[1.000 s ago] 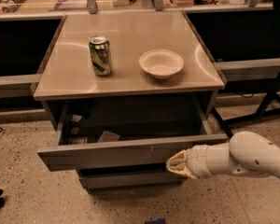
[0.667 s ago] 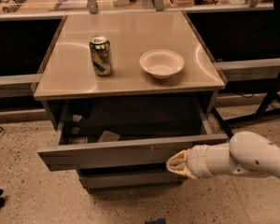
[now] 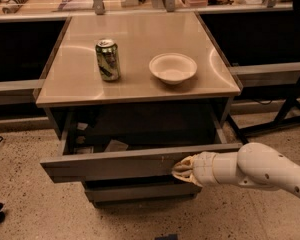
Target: Close top drawer
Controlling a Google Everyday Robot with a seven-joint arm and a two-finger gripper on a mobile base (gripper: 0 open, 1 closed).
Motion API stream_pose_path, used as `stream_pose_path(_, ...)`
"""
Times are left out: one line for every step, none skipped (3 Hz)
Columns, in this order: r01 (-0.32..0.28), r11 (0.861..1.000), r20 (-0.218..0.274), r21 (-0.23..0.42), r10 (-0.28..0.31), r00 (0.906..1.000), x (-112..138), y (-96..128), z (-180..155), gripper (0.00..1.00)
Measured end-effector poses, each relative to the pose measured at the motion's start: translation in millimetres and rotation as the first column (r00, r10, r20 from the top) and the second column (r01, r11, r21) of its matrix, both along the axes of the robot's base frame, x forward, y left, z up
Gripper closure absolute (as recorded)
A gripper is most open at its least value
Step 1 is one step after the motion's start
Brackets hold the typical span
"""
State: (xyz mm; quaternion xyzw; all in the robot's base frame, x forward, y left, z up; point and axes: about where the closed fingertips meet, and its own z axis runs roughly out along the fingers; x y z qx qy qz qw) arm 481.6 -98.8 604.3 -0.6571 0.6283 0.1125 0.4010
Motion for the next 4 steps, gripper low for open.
stream_pose_path(-0.009, 1.000, 0.080, 0.000, 0.009, 0.9968, 23, 9, 6, 1.00)
stream_pose_path(-0.015, 1.000, 0.131, -0.001, 0.015, 0.9912, 52, 15, 9, 1.00)
stream_pose_path(-0.017, 1.000, 0.156, -0.004, 0.017, 0.9876, 86, 20, 8, 1.00)
stream_pose_path(-0.006, 1.000, 0.175, -0.016, 0.009, 0.9846, 127, 25, 6, 1.00)
